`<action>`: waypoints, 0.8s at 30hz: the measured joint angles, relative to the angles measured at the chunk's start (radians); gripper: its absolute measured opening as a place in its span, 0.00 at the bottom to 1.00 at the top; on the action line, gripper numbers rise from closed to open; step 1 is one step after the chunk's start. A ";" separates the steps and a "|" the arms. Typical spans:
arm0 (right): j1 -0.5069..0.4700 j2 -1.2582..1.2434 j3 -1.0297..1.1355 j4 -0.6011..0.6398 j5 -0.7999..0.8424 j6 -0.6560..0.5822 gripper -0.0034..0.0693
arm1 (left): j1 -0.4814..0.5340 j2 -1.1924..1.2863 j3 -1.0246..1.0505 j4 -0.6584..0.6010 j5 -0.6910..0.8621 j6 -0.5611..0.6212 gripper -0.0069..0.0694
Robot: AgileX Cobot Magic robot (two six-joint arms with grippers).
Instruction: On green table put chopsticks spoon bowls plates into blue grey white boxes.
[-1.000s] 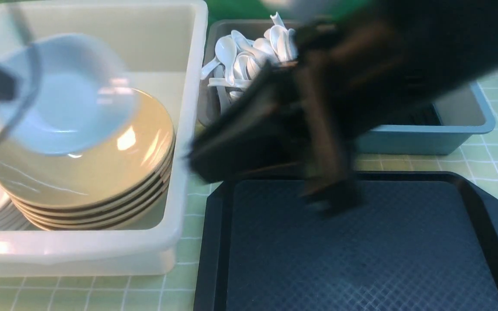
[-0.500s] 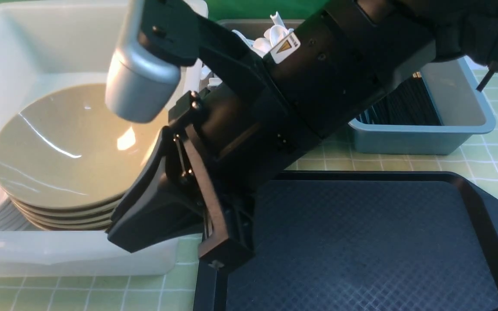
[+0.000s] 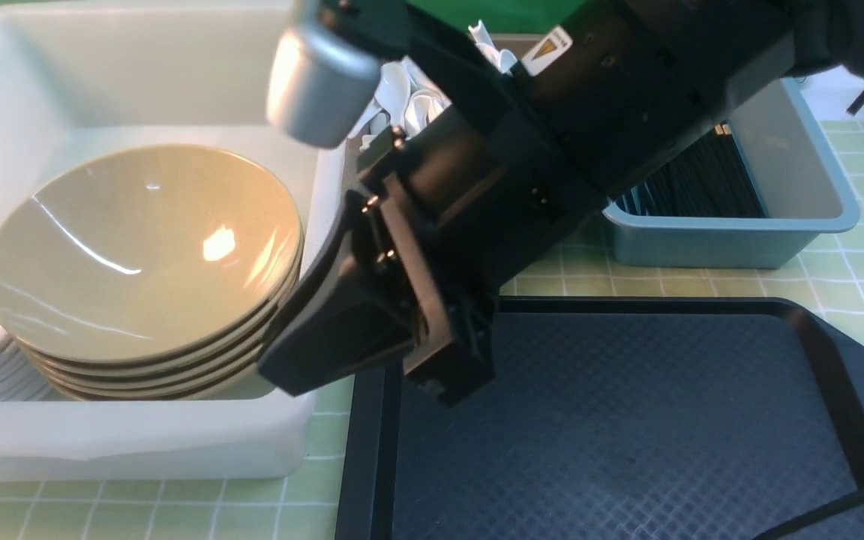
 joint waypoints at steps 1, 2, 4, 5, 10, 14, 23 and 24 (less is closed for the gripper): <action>-0.002 0.000 0.000 0.000 0.000 0.004 0.23 | -0.013 -0.001 0.000 0.025 0.002 -0.021 0.57; -0.002 0.000 0.000 0.000 0.001 0.008 0.24 | -0.021 -0.005 0.000 0.048 0.006 -0.049 0.64; -0.002 0.000 0.000 0.000 0.002 0.010 0.24 | -0.030 -0.013 0.000 0.090 0.015 -0.108 0.76; -0.002 0.000 0.000 0.000 0.003 0.011 0.24 | -0.031 -0.020 0.000 0.108 0.016 -0.143 0.82; -0.048 -0.001 0.000 -0.006 0.011 0.049 0.25 | -0.034 -0.095 0.000 0.123 0.029 -0.240 0.96; -0.125 -0.022 0.017 -0.095 0.005 0.122 0.25 | -0.104 -0.210 0.000 0.002 0.029 -0.138 0.96; -0.199 -0.213 0.228 -0.587 -0.051 0.472 0.26 | -0.545 -0.353 0.000 -0.348 0.051 0.197 0.87; -0.199 -0.279 0.290 -0.660 -0.088 0.542 0.26 | -0.635 -0.352 0.000 -0.360 0.068 0.207 0.81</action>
